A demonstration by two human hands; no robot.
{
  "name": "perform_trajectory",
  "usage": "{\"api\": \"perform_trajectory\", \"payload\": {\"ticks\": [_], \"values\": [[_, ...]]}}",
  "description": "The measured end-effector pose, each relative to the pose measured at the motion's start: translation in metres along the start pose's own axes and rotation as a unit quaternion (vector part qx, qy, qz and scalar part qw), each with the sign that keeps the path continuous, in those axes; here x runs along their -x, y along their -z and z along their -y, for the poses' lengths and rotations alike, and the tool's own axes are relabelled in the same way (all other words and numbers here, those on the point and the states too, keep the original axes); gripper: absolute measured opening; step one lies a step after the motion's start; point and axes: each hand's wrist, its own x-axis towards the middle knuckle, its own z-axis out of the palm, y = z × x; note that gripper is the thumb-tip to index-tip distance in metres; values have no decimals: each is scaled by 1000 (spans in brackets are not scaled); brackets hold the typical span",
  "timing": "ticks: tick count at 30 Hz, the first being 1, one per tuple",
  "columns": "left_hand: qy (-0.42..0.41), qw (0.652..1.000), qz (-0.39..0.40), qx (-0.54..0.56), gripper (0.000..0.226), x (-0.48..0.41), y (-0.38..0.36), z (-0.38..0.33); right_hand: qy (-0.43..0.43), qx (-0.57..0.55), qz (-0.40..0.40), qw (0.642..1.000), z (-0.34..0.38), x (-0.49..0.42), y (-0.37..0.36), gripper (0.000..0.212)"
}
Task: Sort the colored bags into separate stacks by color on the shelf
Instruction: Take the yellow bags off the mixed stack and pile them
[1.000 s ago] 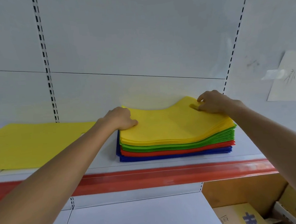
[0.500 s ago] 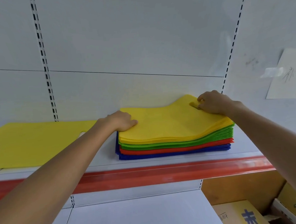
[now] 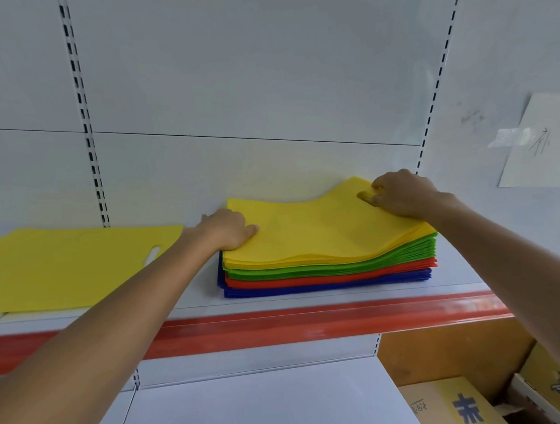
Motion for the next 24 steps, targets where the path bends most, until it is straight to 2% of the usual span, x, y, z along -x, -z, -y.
{"api": "perform_trajectory", "payload": {"ticks": [7, 9, 10, 11, 12, 13, 15, 19, 24], "values": [[-6, 993, -77, 87, 43, -4, 0, 2, 17, 26, -27, 999, 4, 8, 5, 39], [-13, 988, -86, 129, 32, -2, 2, 2, 19, 30, -35, 999, 6, 10, 7, 39], [-18, 984, -90, 155, 20, -2, 3, 2, 21, 29, -37, 999, 7, 11, 7, 41], [-14, 980, -95, 176, 28, -2, 3, 3, 25, 27, -41, 999, 7, 12, 8, 43], [-9, 975, -109, 194, 47, 0, 5, 2, 28, 21, -45, 998, 6, 12, 8, 45], [1, 971, -120, 208, 57, -1, 5, 1, 31, 11, -49, 998, 6, 13, 8, 46], [13, 965, -137, 225, 55, 0, 8, -2, 37, -13, -60, 997, 5, 13, 8, 44], [22, 967, -105, 229, 40, 2, 15, -8, 46, -28, -88, 995, 7, 11, 10, 38], [14, 962, -122, 245, 49, 4, 15, 5, 29, -72, -78, 994, 18, 10, 12, 39]]}}
